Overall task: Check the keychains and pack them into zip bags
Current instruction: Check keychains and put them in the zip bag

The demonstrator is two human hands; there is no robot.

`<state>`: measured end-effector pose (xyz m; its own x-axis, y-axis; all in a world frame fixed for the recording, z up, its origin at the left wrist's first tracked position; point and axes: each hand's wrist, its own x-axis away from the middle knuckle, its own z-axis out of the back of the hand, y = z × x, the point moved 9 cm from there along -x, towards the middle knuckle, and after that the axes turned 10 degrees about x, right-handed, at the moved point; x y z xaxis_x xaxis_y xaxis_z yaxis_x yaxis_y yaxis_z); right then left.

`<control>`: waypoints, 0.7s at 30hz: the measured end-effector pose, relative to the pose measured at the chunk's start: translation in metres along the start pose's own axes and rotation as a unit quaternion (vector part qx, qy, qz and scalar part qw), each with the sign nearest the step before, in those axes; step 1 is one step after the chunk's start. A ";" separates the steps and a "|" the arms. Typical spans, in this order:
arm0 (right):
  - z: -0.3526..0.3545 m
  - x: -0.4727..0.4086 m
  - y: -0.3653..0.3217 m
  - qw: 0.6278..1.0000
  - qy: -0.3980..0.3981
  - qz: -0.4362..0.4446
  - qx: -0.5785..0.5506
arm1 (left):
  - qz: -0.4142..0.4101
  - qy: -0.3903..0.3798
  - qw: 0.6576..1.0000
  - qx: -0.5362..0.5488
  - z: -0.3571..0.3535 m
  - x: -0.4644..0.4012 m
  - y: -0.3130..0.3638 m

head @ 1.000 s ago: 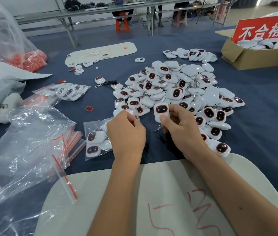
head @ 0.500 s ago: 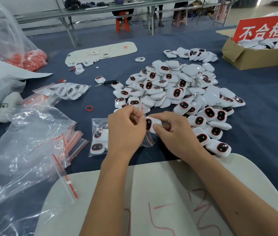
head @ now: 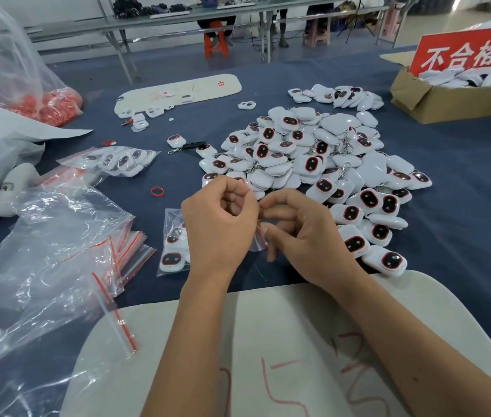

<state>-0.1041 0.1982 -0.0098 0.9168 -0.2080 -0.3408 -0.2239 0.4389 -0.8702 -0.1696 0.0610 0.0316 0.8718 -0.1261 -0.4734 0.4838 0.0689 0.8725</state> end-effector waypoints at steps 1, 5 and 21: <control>-0.005 0.000 -0.004 0.999 -0.029 0.007 0.016 | 0.002 0.005 1.000 0.007 0.001 0.000 0.000; -0.027 0.003 -0.008 0.984 -0.134 0.010 0.119 | 0.024 0.008 0.999 0.022 0.000 0.001 -0.003; 0.049 0.004 0.004 0.869 0.216 -0.107 0.432 | 0.046 -0.051 0.997 -0.042 -0.039 0.015 -0.021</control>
<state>-0.0850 0.2419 0.0029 0.6558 -0.5922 -0.4682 0.4390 0.8037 -0.4017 -0.1637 0.0964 0.0017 0.9028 -0.2151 -0.3725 0.4097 0.1662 0.8970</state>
